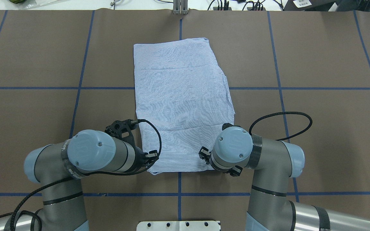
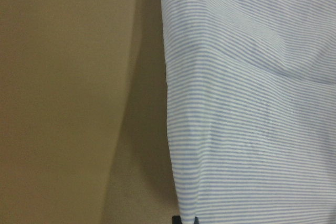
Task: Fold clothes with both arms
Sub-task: 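Close both grippers on the shirt's corners nearest the robot, then lift the gripped corners with both grippers and carry them away from the robot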
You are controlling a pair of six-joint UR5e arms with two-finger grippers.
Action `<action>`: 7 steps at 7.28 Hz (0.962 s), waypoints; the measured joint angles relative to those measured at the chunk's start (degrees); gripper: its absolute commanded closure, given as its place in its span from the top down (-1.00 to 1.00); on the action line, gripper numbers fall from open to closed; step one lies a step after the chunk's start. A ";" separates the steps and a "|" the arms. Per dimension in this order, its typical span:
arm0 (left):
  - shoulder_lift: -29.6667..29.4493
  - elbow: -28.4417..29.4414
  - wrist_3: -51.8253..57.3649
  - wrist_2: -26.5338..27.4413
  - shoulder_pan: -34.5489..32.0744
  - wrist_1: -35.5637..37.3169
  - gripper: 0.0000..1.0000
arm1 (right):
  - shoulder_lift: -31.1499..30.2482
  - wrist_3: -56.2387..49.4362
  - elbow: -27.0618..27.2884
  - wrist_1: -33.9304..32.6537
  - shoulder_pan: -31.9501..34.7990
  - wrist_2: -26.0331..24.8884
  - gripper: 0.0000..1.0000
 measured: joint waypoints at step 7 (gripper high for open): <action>-0.32 -0.26 0.00 -0.15 0.00 0.06 -1.00 | -0.38 -0.11 1.95 0.08 1.60 -0.59 -1.00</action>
